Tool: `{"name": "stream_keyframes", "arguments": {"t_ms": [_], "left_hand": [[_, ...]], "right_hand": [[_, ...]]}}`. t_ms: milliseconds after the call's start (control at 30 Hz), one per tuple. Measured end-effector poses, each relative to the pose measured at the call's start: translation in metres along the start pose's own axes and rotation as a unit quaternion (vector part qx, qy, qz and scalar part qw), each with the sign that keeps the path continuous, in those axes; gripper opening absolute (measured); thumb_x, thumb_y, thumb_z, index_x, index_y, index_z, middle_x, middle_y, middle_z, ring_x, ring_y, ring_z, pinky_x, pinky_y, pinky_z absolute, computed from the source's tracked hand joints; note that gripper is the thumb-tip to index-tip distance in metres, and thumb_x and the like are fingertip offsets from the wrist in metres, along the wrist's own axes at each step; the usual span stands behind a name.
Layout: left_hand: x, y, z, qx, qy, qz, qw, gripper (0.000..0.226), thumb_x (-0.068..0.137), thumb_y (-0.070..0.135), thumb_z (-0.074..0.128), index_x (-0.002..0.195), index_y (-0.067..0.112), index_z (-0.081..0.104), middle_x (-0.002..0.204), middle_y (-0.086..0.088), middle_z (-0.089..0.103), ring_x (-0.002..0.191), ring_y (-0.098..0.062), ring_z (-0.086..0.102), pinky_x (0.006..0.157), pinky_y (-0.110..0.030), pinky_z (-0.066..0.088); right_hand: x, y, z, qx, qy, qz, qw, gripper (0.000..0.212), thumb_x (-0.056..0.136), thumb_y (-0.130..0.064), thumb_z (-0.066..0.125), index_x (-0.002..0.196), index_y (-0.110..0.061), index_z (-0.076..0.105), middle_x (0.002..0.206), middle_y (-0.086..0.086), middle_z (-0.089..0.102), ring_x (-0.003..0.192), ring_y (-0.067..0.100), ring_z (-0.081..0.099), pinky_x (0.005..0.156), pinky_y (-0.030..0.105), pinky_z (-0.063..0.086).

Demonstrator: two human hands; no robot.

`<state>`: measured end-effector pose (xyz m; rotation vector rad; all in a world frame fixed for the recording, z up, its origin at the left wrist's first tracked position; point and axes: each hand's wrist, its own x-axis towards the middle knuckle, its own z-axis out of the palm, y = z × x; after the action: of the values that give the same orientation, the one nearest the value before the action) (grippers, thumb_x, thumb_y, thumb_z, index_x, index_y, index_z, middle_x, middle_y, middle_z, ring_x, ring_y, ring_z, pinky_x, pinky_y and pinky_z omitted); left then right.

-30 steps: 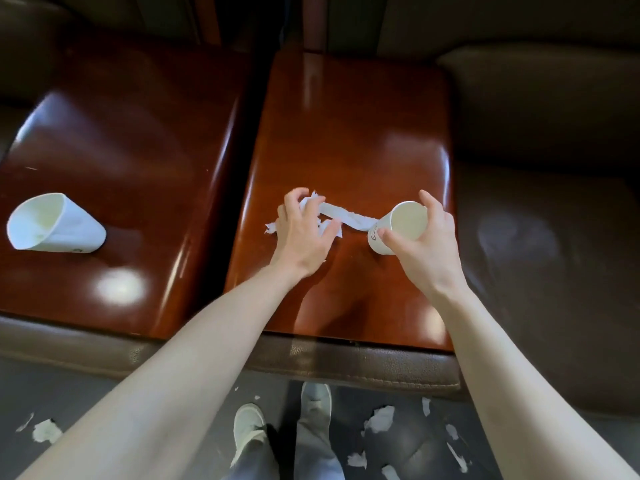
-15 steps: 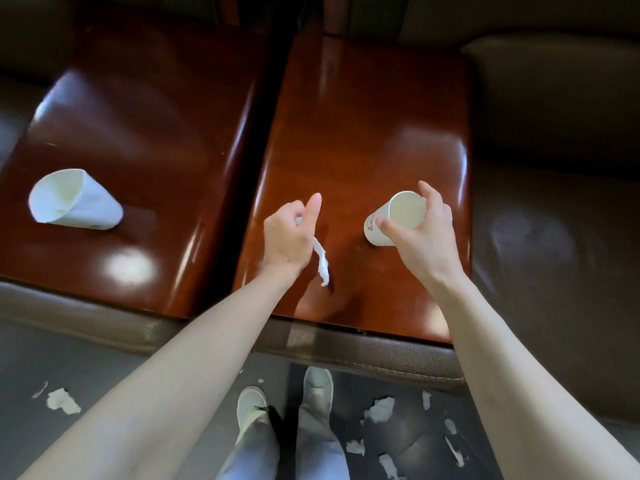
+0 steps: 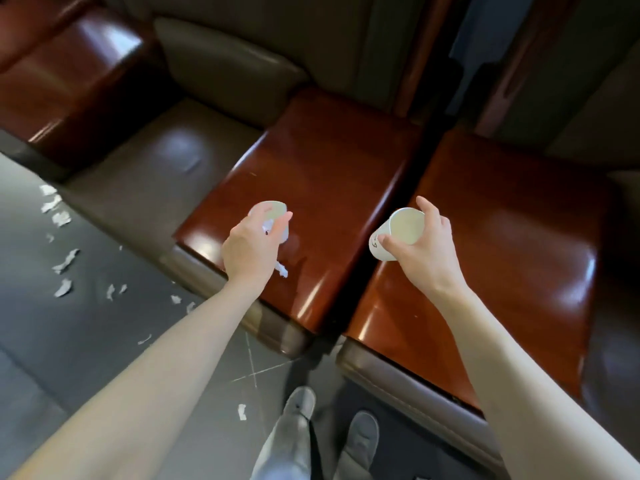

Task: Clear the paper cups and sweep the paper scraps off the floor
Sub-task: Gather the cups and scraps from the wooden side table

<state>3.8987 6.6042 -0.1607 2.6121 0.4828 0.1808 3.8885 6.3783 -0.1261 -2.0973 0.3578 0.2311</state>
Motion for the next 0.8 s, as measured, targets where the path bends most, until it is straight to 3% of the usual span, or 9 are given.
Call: {"name": "stream_keyframes", "arguments": {"t_ms": [100, 200, 300, 400, 467, 633, 800], "left_hand": [[0.027, -0.035, -0.003, 0.058, -0.048, -0.045, 0.996, 0.081, 0.085, 0.07, 0.048, 0.15, 0.027, 0.024, 0.128, -0.008, 0.053, 0.102, -0.029, 0.06, 0.077, -0.035, 0.046], [0.059, -0.056, 0.004, 0.162, -0.122, -0.043, 0.978, 0.11, 0.062, 0.098, 0.016, 0.153, 0.037, 0.006, 0.139, -0.018, 0.034, 0.079, -0.031, 0.057, 0.071, -0.037, 0.051], [0.079, -0.059, 0.009, 0.181, -0.169, -0.05, 0.968, 0.107, 0.071, 0.087, 0.04, 0.151, 0.037, -0.009, 0.131, -0.021, 0.037, 0.081, -0.032, 0.062, 0.069, -0.036, 0.049], [0.087, -0.062, 0.021, 0.21, -0.228, 0.012, 0.951, 0.098, 0.079, 0.074, 0.052, 0.152, 0.038, -0.002, 0.133, -0.017, 0.044, 0.105, -0.037, 0.06, 0.08, -0.041, 0.048], [0.091, -0.067, 0.026, 0.208, -0.241, 0.046, 0.947, 0.086, 0.085, 0.064, 0.055, 0.152, 0.036, 0.009, 0.131, -0.014, 0.051, 0.109, -0.037, 0.058, 0.084, -0.044, 0.047], [0.084, -0.054, 0.017, 0.166, -0.239, 0.108, 0.951, 0.072, 0.086, 0.057, 0.058, 0.145, 0.032, 0.024, 0.122, -0.011, 0.057, 0.105, -0.033, 0.058, 0.079, -0.04, 0.044], [0.06, 0.011, -0.007, 0.12, -0.258, 0.191, 0.939, 0.06, 0.082, 0.053, 0.062, 0.129, 0.025, 0.039, 0.111, -0.002, 0.055, 0.085, -0.022, 0.052, 0.07, -0.034, 0.038]], "right_hand": [[0.006, -0.027, 0.035, -0.002, -0.035, -0.021, 0.999, 0.084, 0.084, -0.028, 0.072, 0.151, -0.026, 0.021, 0.148, 0.003, 0.029, 0.133, 0.024, 0.033, 0.109, 0.043, 0.036], [0.019, -0.043, 0.063, 0.0, -0.051, -0.033, 0.998, 0.085, 0.084, -0.029, 0.072, 0.151, -0.027, 0.02, 0.148, 0.002, 0.028, 0.134, 0.023, 0.033, 0.11, 0.043, 0.035], [0.03, -0.049, 0.089, -0.003, -0.055, -0.03, 0.998, 0.086, 0.084, -0.029, 0.071, 0.151, -0.028, 0.018, 0.149, 0.001, 0.027, 0.134, 0.022, 0.032, 0.11, 0.04, 0.034], [0.035, -0.048, 0.109, -0.008, -0.062, -0.016, 0.998, 0.087, 0.084, -0.029, 0.072, 0.152, -0.029, 0.017, 0.149, 0.0, 0.027, 0.135, 0.022, 0.031, 0.109, 0.038, 0.033], [0.037, -0.047, 0.117, -0.008, -0.061, -0.007, 0.998, 0.088, 0.084, -0.029, 0.072, 0.152, -0.03, 0.016, 0.149, -0.001, 0.027, 0.135, 0.021, 0.031, 0.108, 0.036, 0.033], [0.024, -0.045, 0.108, -0.008, -0.03, 0.016, 0.999, 0.093, 0.079, -0.028, 0.077, 0.151, -0.026, 0.018, 0.148, -0.001, 0.031, 0.135, 0.02, 0.033, 0.111, 0.04, 0.034], [-0.014, -0.04, 0.063, -0.001, 0.034, 0.057, 0.998, 0.079, 0.077, -0.028, 0.078, 0.141, -0.022, 0.033, 0.139, 0.001, 0.033, 0.126, 0.021, 0.04, 0.103, 0.035, 0.041]]}}
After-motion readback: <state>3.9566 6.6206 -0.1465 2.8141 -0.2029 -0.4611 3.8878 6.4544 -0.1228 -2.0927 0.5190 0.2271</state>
